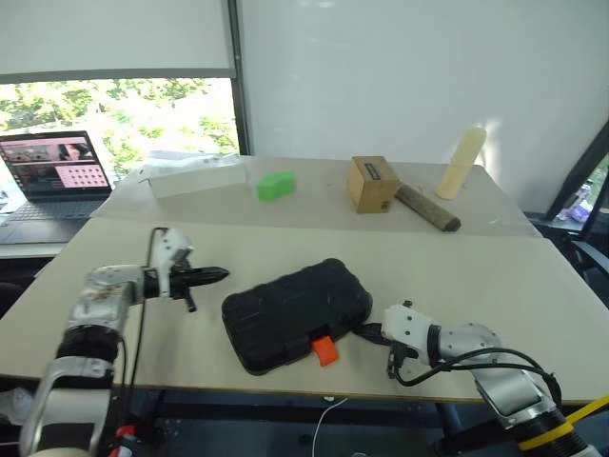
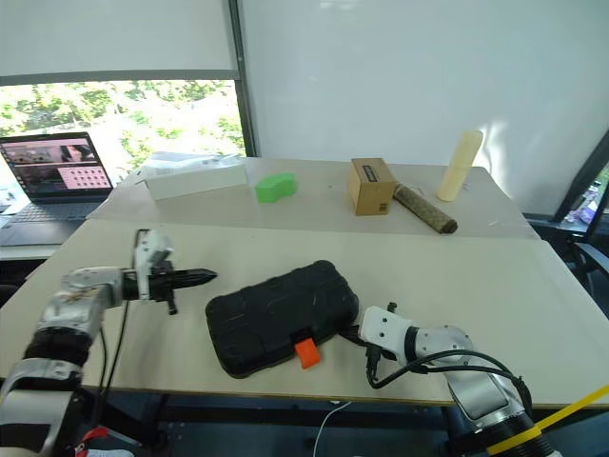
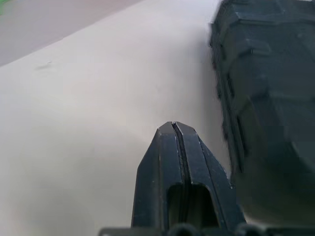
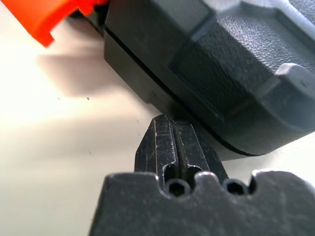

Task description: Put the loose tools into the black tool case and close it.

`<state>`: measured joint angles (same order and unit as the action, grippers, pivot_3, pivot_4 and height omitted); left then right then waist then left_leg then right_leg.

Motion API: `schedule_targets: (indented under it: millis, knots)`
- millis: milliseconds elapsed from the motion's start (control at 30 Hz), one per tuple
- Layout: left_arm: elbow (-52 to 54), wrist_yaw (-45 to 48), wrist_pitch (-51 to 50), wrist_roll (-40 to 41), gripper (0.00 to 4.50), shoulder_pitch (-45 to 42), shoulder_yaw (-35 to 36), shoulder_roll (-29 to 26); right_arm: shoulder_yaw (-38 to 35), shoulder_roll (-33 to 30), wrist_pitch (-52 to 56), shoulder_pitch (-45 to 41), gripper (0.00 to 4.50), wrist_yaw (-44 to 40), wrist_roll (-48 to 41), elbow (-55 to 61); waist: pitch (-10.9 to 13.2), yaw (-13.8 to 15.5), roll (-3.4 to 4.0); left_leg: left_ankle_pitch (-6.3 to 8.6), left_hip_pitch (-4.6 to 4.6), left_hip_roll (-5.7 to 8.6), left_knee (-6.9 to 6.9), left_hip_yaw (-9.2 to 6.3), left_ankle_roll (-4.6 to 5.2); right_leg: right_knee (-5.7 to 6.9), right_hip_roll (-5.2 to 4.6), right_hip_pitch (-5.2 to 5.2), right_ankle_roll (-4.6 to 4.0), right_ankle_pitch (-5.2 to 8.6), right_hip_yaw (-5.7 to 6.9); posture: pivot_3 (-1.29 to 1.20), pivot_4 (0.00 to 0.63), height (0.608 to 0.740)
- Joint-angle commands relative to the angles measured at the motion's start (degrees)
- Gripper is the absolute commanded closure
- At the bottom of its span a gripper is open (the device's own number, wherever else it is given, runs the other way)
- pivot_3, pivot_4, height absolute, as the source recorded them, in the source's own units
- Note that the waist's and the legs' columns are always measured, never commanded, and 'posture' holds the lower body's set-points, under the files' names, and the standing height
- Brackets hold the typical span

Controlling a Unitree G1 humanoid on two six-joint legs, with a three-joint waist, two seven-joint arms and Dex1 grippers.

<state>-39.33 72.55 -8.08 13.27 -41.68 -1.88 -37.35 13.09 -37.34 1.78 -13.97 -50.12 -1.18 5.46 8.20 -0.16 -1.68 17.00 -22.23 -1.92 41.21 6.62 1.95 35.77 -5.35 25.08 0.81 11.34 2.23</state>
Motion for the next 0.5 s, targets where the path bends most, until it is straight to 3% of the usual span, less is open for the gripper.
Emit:
schedule_targets:
  millis: [33,333,500]
  knots:
    - [0.3,1.5,1.4,-1.3,4.50,-1.4,-1.1,0.6,-1.0,0.6,-0.2,-1.6,4.47,0.7,0.1,1.0,0.0,-0.8,-0.02,0.00,-0.04,-0.01,-0.03,-0.02,0.00,0.01,0.02,0.04,0.00,0.00,0.00,0.00,0.150,0.740]
    - [-4.1,0.3,3.9,-2.9,4.50,-5.0,-0.5,3.3,-1.1,2.8,-1.9,-5.3,4.47,2.4,2.4,-4.3,0.0,-0.5,-0.08,0.23,-0.03,0.00,-0.12,-0.15,0.40,-0.04,-0.05,0.09,0.05,-0.03,-0.02,0.00,0.150,0.740]
    - [-4.1,5.5,5.1,1.2,4.50,-8.9,2.7,2.2,-5.1,-1.9,2.4,-0.4,4.47,-1.5,-2.2,4.7,0.1,0.0,-0.11,0.21,-0.09,0.00,-0.10,-0.22,0.37,0.01,-0.05,0.12,0.04,-0.03,0.04,0.00,0.150,0.740]
